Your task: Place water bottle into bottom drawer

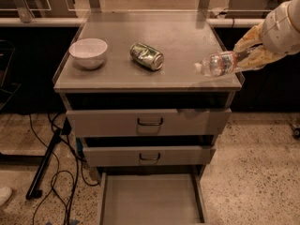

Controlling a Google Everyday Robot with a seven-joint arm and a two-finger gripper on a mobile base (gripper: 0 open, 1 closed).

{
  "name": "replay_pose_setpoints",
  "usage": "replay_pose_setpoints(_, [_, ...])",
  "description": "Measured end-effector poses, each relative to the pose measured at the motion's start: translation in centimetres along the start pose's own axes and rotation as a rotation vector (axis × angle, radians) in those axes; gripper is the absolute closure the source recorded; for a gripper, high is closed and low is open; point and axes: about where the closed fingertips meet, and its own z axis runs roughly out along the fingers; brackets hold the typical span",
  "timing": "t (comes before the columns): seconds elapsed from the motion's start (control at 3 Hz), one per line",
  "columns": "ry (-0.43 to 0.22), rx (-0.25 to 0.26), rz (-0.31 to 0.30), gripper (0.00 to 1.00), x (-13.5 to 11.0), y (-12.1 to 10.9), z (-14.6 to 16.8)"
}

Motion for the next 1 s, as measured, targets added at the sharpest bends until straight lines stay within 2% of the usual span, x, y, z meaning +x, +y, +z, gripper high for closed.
replay_pose_setpoints(0.67, [0.033, -0.052, 0.099, 1.0, -0.5, 5.9, -1.5])
replay_pose_setpoints(1.0, [0.033, -0.082, 0.126, 1.0, -1.4, 8.6, -1.6])
